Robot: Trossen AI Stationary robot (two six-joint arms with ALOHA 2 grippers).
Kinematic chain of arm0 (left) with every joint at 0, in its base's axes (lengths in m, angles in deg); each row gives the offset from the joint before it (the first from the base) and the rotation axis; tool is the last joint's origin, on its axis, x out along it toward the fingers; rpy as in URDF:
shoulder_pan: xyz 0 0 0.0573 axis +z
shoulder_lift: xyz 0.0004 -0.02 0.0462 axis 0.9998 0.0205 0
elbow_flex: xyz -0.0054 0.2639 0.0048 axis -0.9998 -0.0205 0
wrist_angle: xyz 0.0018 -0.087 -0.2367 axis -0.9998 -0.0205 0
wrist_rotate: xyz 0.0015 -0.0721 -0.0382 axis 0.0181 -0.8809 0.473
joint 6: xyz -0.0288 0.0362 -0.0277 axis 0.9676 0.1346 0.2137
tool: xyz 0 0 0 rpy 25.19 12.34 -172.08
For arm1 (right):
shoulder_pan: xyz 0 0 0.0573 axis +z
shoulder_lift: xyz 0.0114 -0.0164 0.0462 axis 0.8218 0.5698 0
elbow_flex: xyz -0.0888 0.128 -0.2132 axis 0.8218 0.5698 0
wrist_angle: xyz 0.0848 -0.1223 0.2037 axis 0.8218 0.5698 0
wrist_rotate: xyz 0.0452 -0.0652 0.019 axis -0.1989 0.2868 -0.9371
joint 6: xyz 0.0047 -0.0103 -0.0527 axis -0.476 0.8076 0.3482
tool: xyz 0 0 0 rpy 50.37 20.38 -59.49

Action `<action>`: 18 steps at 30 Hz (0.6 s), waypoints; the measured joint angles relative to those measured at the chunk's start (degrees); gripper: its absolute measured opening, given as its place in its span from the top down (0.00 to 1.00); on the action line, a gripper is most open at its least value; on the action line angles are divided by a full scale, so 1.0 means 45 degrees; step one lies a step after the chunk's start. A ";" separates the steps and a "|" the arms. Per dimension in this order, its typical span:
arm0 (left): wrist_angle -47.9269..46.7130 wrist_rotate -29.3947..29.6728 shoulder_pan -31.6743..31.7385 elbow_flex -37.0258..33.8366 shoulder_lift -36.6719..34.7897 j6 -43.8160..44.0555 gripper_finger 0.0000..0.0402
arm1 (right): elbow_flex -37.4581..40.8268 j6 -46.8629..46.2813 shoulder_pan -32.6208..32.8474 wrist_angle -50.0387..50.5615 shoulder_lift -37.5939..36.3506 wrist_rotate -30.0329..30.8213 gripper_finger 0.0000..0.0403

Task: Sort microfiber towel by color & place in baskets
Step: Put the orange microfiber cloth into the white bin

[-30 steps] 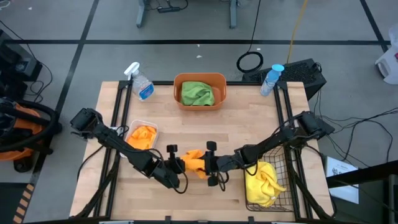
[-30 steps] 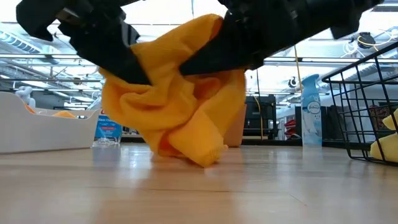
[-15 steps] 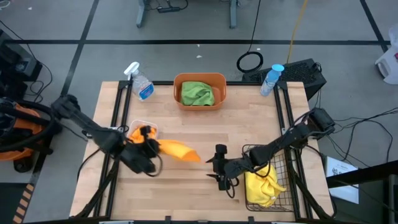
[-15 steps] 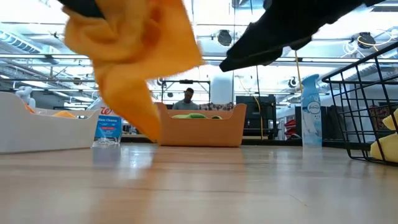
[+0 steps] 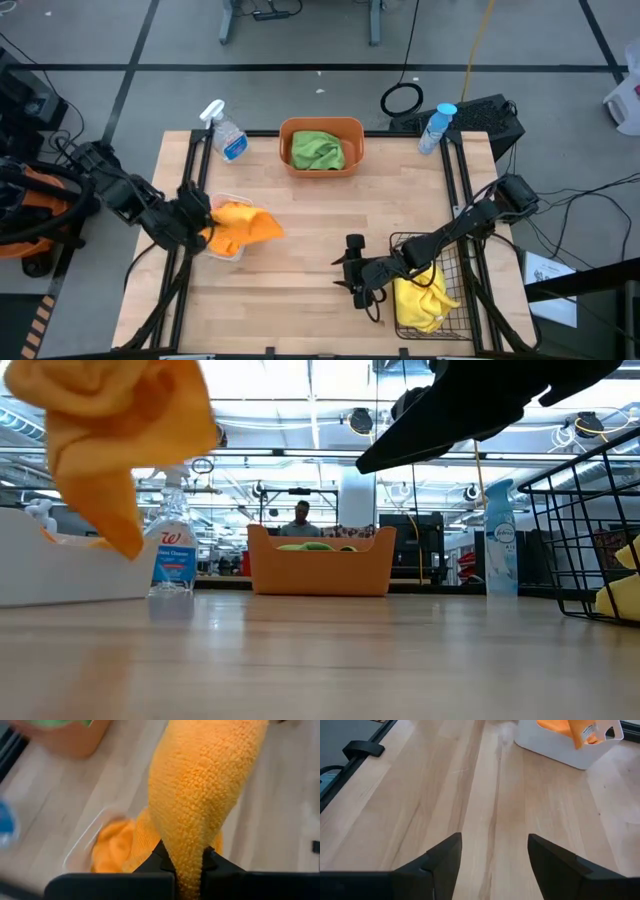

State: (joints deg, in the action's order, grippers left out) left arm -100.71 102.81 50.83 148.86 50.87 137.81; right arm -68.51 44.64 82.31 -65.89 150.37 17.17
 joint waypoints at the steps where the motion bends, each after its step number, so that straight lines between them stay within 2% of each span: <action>1: -0.0446 -0.0082 0.0000 0.0007 -0.0060 0.0459 0.97 | 0.0000 0.0032 0.0000 0.0000 0.0000 0.0000 0.46; 5: -0.2376 -0.0871 0.0000 0.0005 -0.0039 0.2596 0.97 | 0.0000 0.0133 0.0000 0.0005 0.0000 0.0000 0.47; 13: -0.2425 -0.1294 0.0000 -0.0085 0.0093 0.3584 0.97 | 0.0000 0.0231 -0.0019 0.0005 0.0005 0.0009 0.49; 18: -0.2454 -0.1394 0.0005 -0.0085 0.0574 0.5141 0.97 | 0.0000 0.0231 -0.0019 0.0003 0.0010 0.0010 0.49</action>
State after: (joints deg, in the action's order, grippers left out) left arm -111.76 96.54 50.85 148.48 53.46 160.95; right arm -68.51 45.68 82.22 -65.88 150.42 17.21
